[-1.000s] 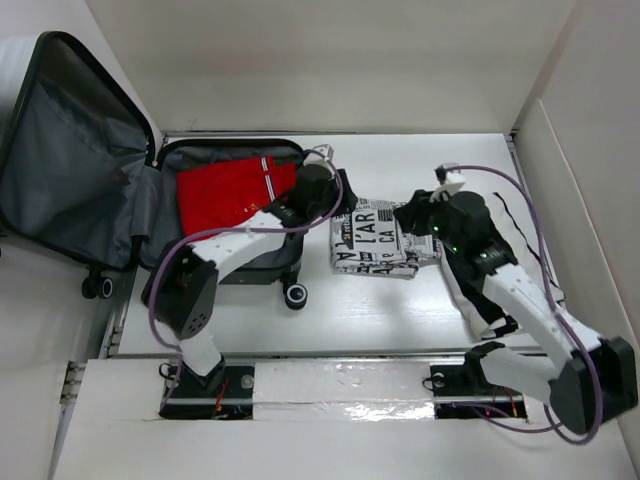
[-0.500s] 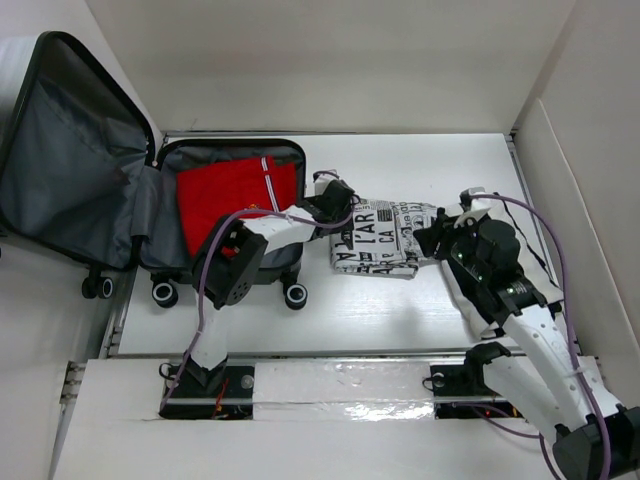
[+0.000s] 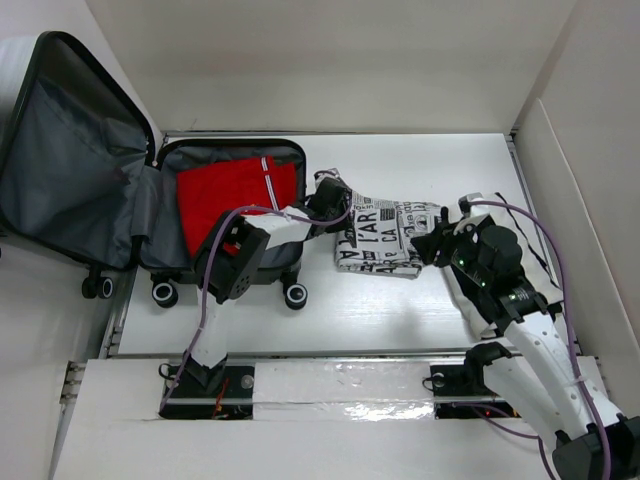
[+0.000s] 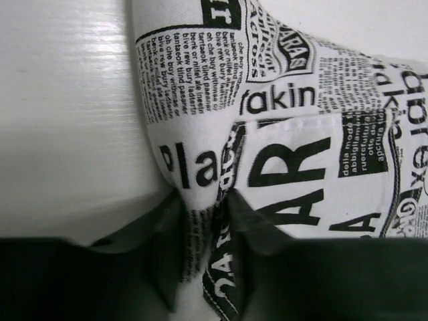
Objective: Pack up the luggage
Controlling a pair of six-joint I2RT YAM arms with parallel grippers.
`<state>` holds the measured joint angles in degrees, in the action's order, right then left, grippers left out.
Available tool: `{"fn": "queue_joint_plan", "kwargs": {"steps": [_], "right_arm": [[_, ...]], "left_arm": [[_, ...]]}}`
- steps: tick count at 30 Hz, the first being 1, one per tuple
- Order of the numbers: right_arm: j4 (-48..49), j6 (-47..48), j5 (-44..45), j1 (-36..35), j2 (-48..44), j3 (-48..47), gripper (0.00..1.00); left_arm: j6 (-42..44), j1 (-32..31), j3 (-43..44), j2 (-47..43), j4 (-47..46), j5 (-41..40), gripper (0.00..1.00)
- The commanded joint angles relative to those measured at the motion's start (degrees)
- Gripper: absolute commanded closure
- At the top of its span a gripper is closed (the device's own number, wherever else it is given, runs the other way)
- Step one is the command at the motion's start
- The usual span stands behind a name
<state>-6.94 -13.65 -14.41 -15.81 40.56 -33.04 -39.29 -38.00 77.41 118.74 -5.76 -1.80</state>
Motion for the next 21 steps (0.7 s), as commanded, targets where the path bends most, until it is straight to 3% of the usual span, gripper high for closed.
{"fn": "queue_joint_plan", "kwargs": {"steps": [1,3,9,16,21], "right_arm": [[0.96,0.38,-2.2,0.34,-0.83,-2.82,0.48],[0.53,0.29,-2.2,0.34,-1.44,-3.35,0.48],[0.61,-0.24,-0.53,0.34,-2.94,-3.7,0.48],[3.49,-1.99,5.88,0.34,-3.99,-1.69,0.49],[6.32,-2.17,4.66,0.87,-2.68,0.25,0.49]], "left_arm": [[-2.55,-0.41,-3.05,2.9,-0.83,7.69,0.84],[-2.99,0.12,-4.19,2.03,-2.49,7.87,1.0],[0.17,0.64,-3.15,-6.84,-4.35,8.74,1.0],[7.29,1.17,13.87,-16.42,7.31,9.01,1.0],[12.65,4.85,23.13,-18.8,15.59,9.35,1.0]]}}
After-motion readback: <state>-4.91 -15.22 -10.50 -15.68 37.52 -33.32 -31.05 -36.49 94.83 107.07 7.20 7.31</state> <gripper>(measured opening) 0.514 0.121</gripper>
